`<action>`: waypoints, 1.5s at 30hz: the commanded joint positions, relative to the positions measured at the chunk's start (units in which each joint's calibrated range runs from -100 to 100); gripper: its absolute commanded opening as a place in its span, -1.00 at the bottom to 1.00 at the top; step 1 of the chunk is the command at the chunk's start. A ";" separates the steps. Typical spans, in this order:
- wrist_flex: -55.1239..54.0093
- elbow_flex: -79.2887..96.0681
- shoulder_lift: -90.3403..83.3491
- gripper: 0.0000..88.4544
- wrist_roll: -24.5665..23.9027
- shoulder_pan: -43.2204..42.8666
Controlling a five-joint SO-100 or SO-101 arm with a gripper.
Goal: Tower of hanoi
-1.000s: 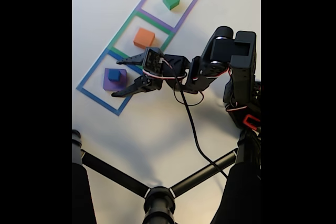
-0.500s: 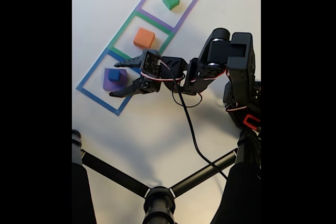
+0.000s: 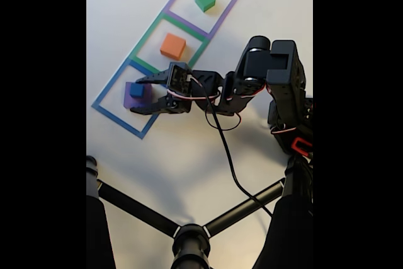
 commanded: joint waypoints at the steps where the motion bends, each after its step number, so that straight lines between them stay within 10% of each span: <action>1: -1.81 -1.47 -0.76 -0.66 0.38 -0.88; 25: 0.05 -0.74 -5.00 -0.96 0.38 -2.10; 45: 75.97 -24.73 -48.27 -0.97 0.38 6.75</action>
